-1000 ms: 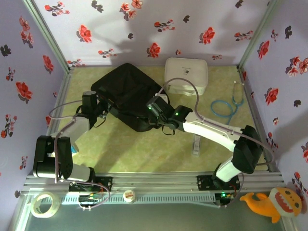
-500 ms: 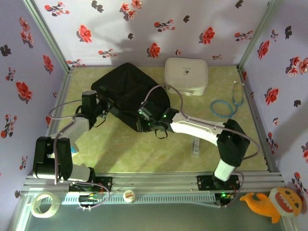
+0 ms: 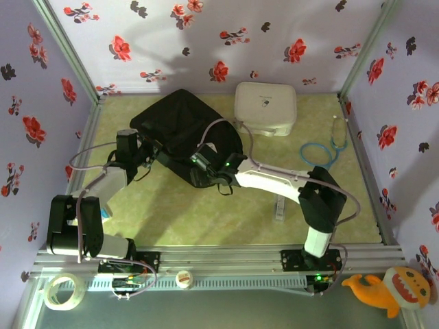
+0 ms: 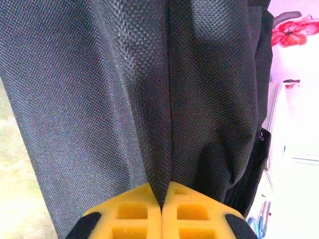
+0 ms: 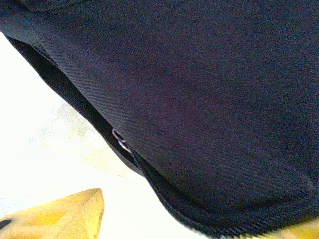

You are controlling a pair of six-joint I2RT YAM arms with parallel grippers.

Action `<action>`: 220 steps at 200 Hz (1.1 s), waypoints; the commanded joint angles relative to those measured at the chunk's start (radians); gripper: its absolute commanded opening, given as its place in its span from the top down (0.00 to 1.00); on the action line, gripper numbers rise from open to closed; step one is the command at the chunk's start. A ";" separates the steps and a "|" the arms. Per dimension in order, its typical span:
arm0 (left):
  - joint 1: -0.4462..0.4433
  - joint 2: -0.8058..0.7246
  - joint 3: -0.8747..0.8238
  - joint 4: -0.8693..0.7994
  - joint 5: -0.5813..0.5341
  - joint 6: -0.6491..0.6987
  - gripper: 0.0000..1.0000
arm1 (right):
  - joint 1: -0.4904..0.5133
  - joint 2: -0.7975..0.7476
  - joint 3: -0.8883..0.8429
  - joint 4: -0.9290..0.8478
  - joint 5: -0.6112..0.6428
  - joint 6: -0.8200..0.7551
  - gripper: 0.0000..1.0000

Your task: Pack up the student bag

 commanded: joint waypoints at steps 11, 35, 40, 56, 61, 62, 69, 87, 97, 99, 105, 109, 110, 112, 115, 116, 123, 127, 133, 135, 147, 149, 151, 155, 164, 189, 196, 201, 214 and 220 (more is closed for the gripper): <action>0.005 -0.036 0.033 0.012 0.024 0.009 1.00 | -0.003 0.043 0.036 0.088 -0.071 -0.023 0.35; 0.005 -0.036 0.031 0.011 0.026 0.009 1.00 | -0.004 0.031 0.035 0.114 -0.117 -0.024 0.36; 0.005 -0.036 0.031 0.011 0.025 0.010 1.00 | -0.004 0.026 0.031 0.123 -0.130 -0.023 0.37; 0.005 -0.034 0.030 0.011 0.026 0.011 1.00 | -0.006 0.002 0.007 0.155 -0.162 -0.019 0.40; 0.005 -0.034 0.030 0.013 0.025 0.010 1.00 | -0.007 -0.004 -0.001 0.165 -0.171 -0.015 0.42; 0.005 -0.033 0.029 0.013 0.025 0.010 1.00 | -0.008 -0.005 -0.002 0.166 -0.172 -0.014 0.42; 0.005 -0.032 0.029 0.015 0.025 0.008 1.00 | -0.011 -0.013 -0.010 0.172 -0.176 -0.010 0.46; 0.005 -0.030 0.028 0.020 0.026 0.006 1.00 | -0.018 -0.024 -0.021 0.174 -0.175 -0.001 0.53; 0.005 -0.029 0.028 0.020 0.026 0.005 1.00 | -0.020 -0.021 -0.023 0.168 -0.173 -0.001 0.58; 0.005 -0.030 0.028 0.020 0.025 0.006 1.00 | -0.020 -0.021 -0.023 0.167 -0.172 -0.001 0.59; 0.005 -0.030 0.028 0.020 0.026 0.006 1.00 | -0.021 -0.016 -0.021 0.161 -0.171 -0.001 0.61; 0.005 -0.030 0.028 0.020 0.027 0.006 1.00 | -0.021 -0.012 -0.019 0.157 -0.170 -0.001 0.62; 0.005 -0.030 0.029 0.020 0.028 0.006 1.00 | -0.021 -0.012 -0.019 0.155 -0.169 -0.001 0.62; 0.005 -0.030 0.029 0.020 0.027 0.007 1.00 | -0.021 -0.010 -0.018 0.152 -0.168 -0.002 0.62; 0.005 -0.030 0.029 0.020 0.028 0.006 1.00 | -0.021 -0.007 -0.016 0.149 -0.166 -0.002 0.63; 0.005 -0.031 0.029 0.020 0.027 0.005 1.00 | -0.021 -0.007 -0.015 0.147 -0.165 -0.003 0.63; 0.005 -0.031 0.029 0.020 0.028 0.005 1.00 | -0.021 -0.001 -0.014 0.139 -0.162 -0.002 0.63; 0.005 -0.032 0.030 0.019 0.029 0.005 1.00 | -0.020 0.003 -0.012 0.137 -0.159 -0.002 0.63; 0.005 -0.032 0.030 0.019 0.028 0.004 1.00 | -0.021 0.006 -0.011 0.132 -0.151 -0.002 0.63; 0.006 -0.032 0.030 0.018 0.029 0.005 1.00 | -0.021 0.007 -0.010 0.128 -0.146 -0.002 0.63; 0.005 -0.035 0.031 0.017 0.029 0.005 1.00 | -0.021 0.011 -0.007 0.104 -0.110 0.001 0.64; 0.005 -0.035 0.032 0.017 0.030 0.004 1.00 | -0.020 0.011 -0.006 0.103 -0.106 0.001 0.64; 0.005 -0.035 0.033 0.017 0.030 0.005 1.00 | -0.021 0.012 -0.007 0.101 -0.103 0.000 0.64; 0.005 -0.035 0.033 0.016 0.030 0.006 1.00 | -0.020 0.013 -0.007 0.098 -0.097 -0.003 0.64; 0.005 -0.035 0.035 0.014 0.030 0.006 1.00 | -0.021 0.014 -0.006 0.091 -0.086 -0.006 0.65; 0.005 -0.035 0.039 0.014 0.031 0.007 1.00 | -0.017 0.025 0.003 0.071 -0.073 -0.023 0.69; 0.005 -0.033 0.039 0.014 0.031 0.005 1.00 | -0.015 0.031 0.006 0.064 -0.067 -0.029 0.70; 0.005 -0.033 0.039 0.014 0.031 0.005 1.00 | -0.013 0.037 0.011 0.059 -0.063 -0.033 0.71; 0.005 -0.033 0.041 0.014 0.031 0.003 1.00 | -0.009 0.051 0.016 0.053 -0.056 -0.040 0.72; 0.005 -0.033 0.043 0.014 0.030 0.003 1.00 | -0.008 0.056 0.020 0.050 -0.053 -0.043 0.73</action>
